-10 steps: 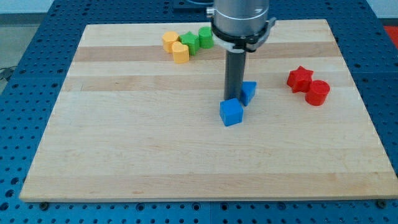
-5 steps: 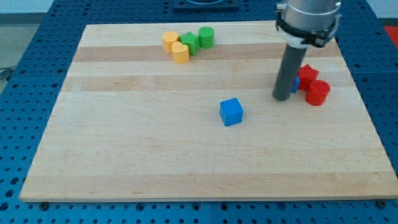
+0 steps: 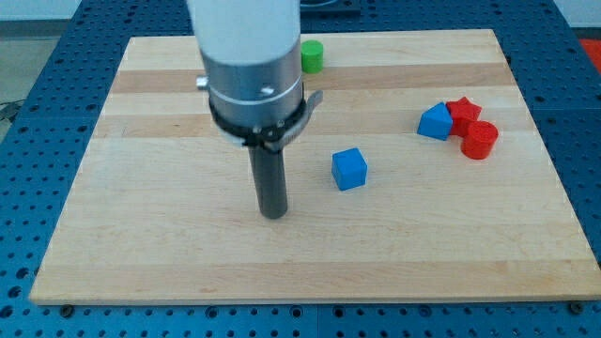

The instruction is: Move the blue blocks into the group of red blocks

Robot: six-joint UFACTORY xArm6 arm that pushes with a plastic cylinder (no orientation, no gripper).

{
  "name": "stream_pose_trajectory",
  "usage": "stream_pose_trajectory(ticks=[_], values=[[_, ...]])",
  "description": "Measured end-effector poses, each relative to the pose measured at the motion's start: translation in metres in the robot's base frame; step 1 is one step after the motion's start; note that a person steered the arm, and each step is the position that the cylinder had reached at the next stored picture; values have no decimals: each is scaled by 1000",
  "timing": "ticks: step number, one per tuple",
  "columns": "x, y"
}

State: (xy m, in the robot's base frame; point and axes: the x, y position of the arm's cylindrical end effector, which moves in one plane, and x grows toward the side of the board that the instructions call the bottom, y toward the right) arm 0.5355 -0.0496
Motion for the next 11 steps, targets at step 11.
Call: stream_pose_trajectory(ticks=[11], values=[[-13, 60]])
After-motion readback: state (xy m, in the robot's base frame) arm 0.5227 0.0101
